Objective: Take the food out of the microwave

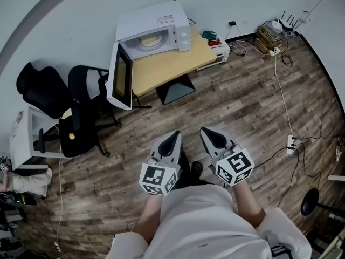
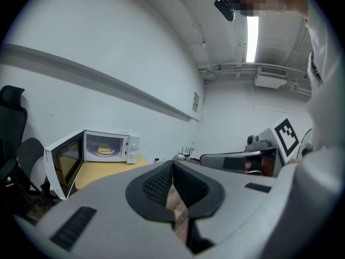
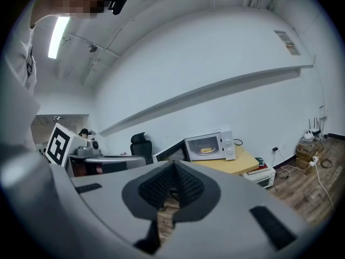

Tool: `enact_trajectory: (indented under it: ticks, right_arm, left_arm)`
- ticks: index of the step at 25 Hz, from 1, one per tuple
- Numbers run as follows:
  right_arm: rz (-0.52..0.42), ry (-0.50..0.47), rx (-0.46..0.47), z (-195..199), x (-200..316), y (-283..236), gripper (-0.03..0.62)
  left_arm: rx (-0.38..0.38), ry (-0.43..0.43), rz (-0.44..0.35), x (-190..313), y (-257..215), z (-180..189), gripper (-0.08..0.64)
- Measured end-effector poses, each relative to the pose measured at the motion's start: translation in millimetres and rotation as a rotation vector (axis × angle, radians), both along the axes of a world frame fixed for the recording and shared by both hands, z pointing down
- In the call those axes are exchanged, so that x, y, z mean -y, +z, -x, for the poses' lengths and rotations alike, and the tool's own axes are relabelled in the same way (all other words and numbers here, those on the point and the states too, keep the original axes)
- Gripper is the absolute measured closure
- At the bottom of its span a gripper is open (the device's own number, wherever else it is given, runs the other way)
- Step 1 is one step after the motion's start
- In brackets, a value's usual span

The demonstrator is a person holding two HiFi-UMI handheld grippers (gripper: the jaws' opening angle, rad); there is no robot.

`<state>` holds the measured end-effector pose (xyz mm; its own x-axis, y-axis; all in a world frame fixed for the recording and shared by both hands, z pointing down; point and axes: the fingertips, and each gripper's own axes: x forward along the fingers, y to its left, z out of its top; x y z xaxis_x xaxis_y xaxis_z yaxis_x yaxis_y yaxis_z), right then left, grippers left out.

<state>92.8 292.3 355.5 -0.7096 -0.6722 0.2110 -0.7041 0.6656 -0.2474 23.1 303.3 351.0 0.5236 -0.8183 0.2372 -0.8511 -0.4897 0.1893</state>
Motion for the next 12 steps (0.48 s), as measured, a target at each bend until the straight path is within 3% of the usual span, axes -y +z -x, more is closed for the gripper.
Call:
enact_trajectory:
  ticks: [8,12]
  right_arm:
    - [0.008,0.011,-0.015,-3,30,3,0.594]
    - [0.007,-0.003,-0.018,-2,52,6,0.541]
  left_arm:
    - [-0.013,0.018,0.012,31,8,-5,0.552]
    - [-0.006,0.036,0.0,55,9,-8,0.549]
